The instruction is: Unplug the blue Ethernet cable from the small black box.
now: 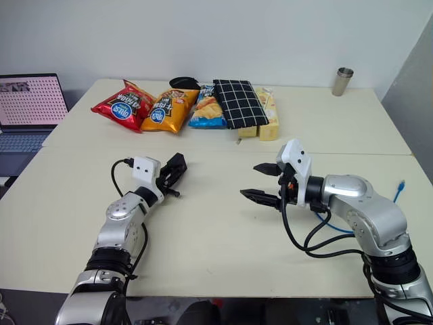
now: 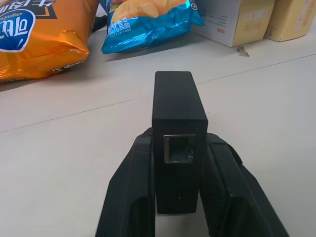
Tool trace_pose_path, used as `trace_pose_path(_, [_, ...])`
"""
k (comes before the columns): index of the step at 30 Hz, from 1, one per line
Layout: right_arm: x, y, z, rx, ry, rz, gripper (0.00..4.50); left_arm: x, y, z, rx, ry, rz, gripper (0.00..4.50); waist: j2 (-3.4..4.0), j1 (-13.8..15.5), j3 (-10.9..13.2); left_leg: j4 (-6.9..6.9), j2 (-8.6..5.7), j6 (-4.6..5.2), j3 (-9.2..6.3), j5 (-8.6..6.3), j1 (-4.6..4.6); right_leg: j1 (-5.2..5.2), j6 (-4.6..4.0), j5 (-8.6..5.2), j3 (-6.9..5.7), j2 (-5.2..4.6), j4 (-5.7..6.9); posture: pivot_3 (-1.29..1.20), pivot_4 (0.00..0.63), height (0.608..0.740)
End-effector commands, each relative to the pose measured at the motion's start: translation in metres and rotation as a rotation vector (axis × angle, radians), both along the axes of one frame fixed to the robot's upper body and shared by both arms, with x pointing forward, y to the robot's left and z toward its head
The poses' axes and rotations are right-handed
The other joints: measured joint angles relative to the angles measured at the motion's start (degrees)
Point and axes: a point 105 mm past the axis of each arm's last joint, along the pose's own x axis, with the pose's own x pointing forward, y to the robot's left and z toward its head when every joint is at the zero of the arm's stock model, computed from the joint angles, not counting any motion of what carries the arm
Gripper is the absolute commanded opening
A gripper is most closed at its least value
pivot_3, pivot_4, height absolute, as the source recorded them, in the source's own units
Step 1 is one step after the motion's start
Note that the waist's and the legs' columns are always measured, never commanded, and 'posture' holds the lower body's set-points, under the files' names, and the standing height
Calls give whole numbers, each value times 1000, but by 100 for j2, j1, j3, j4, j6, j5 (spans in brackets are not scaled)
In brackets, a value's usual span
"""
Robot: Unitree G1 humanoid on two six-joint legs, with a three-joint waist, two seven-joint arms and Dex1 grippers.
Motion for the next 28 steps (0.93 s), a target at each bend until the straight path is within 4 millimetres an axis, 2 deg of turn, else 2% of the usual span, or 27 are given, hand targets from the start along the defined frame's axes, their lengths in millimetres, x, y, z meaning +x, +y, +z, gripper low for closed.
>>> trace_pose_path(1, [-5, 4, 9, 1, -46, 17, 3842, -5, 8, 5, -9, -25, 7, 2290, 0, -1, 0, 0, 0, 0, 0, 0, 1, 0, 0, 0, 0, 0, 1, 0, 150, 740])
trace_pose_path(7, [-7, 3, 4, 1, -29, 2, 3842, -27, 21, -3, 24, 25, 47, 3439, 0, -5, 0, -2, 3, 0, -2, 0, 1, 0, 0, 0, 0, 0, 1, 0, 150, 740])
trace_pose_path(12, [-8, -8, 0, -3, -14, -39, 3842, -50, 27, 9, 117, 49, 19, 3439, 0, -6, 0, -3, 3, 0, -3, 0, 2, 0, 0, 0, 0, 0, 2, 0, 150, 740])
trace_pose_path(16, [-6, -31, -2, -15, -2, -106, 3842, -64, 34, 32, 204, 61, -41, 3439, -9, 10, 5, -2, 1, 1, -6, 0, 0, 2, 0, 0, -2, -1, 0, 0, 150, 740])
trace_pose_path(19, [-5, -51, -3, -39, 13, -155, 3842, -70, 40, 59, 261, 20, -83, 3439, -11, 19, 6, -2, -1, 2, -9, -1, 3, 11, 0, 0, -4, -5, -5, 0, 150, 740])
trace_pose_path(23, [-3, -73, -3, -56, 24, -212, 3842, -77, 41, 79, 310, 26, -151, 3439, -5, 6, 7, -7, 0, 18, -8, -10, 9, 14, 0, 0, -5, -3, -8, 0, 150, 740])
trace_pose_path(28, [0, -87, -5, -72, 23, -253, 3842, -76, 43, 98, 324, -4, -165, 3439, -6, 5, 8, -7, 0, 19, -7, -11, 9, 15, 0, 0, -3, -1, -9, 0, 150, 740])
